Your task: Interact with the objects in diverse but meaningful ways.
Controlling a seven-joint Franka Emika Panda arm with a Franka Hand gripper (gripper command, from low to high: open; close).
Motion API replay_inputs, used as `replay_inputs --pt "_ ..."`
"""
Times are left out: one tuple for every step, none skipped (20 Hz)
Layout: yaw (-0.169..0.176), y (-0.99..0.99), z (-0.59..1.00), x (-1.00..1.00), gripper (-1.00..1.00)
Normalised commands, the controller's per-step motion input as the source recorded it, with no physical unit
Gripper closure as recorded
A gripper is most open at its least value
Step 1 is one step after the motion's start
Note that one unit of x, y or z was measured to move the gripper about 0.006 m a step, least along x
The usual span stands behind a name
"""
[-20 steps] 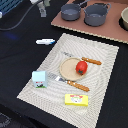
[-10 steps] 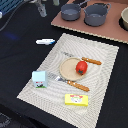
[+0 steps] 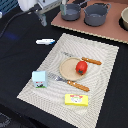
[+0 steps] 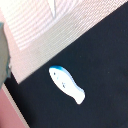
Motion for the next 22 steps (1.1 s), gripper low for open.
replay_inputs --pt "-0.118 -0.63 0.0 0.31 -1.0" --pt "-0.107 -0.67 0.0 0.27 -1.0" --pt "-0.106 -0.68 -0.01 0.23 -1.0" --pt "-0.106 -0.68 -0.03 0.16 -1.0" --pt "-0.109 -0.69 -0.12 0.01 -1.0" --pt "-0.117 -0.59 -0.16 -0.02 -1.0" --pt "-0.118 -0.55 -0.19 -0.15 -1.0" --pt "-0.1 -0.57 -0.19 -0.19 -1.0" --pt "-0.096 -0.55 -0.21 -0.21 -1.0" --pt "-0.095 -0.48 -0.18 -0.14 -1.0" --pt "-0.099 -0.46 -0.13 -0.06 -1.0" --pt "-0.106 -0.47 -0.07 0.0 -1.0" --pt "-0.126 -0.4 0.0 0.09 -1.0" --pt "-0.132 -0.4 0.0 0.2 -1.0" --pt "-0.13 -0.37 0.0 0.27 -1.0" --pt "-0.123 -0.35 0.0 0.4 -1.0" --pt "-0.121 -0.32 0.0 0.44 -1.0" --pt "-0.117 -0.32 0.0 0.5 -1.0" --pt "-0.111 -0.31 0.0 0.52 -1.0" --pt "-0.106 -0.3 0.0 0.51 -1.0" --pt "-0.106 -0.35 0.0 0.49 -1.0" --pt "-0.106 -0.38 0.0 0.46 -1.0"
